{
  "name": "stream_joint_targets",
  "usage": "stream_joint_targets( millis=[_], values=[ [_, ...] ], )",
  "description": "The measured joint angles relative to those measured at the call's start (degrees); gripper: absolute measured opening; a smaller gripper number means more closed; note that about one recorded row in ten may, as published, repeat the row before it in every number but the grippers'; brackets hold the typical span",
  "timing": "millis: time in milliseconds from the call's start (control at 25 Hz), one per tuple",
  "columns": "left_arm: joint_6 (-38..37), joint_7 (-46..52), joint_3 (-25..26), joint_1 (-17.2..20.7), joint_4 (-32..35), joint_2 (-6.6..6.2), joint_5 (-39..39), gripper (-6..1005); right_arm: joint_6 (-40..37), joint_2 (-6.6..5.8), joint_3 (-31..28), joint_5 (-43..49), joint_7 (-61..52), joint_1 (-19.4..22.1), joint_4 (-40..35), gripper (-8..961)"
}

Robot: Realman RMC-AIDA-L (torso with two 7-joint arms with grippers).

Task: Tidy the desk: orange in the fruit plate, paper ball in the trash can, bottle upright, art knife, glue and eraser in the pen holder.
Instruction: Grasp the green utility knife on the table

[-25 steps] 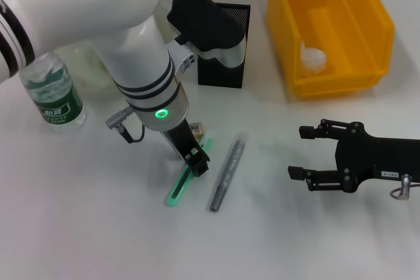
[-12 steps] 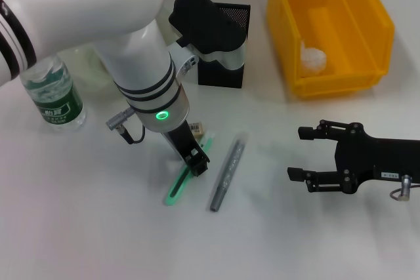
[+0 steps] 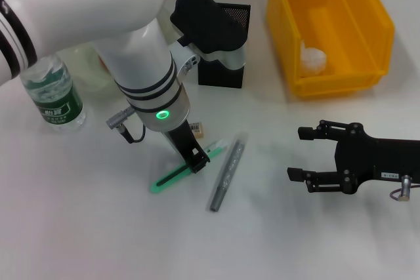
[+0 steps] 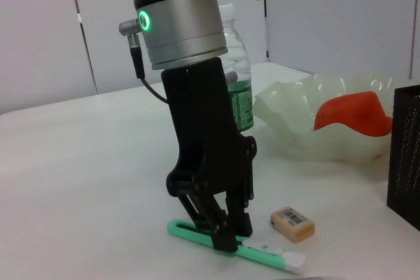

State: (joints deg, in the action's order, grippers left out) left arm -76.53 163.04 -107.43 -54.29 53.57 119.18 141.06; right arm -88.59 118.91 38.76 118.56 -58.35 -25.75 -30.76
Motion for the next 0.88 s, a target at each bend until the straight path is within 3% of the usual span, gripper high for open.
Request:
stream_joint_targets(
  millis=[880],
  values=[
    [-0.34,0.41,-1.53,-0.21,-0.33,0.0,0.01,199,-0.63,0.0,0.0,-0.09,-0.28,0.08,0.0,816]
  ],
)
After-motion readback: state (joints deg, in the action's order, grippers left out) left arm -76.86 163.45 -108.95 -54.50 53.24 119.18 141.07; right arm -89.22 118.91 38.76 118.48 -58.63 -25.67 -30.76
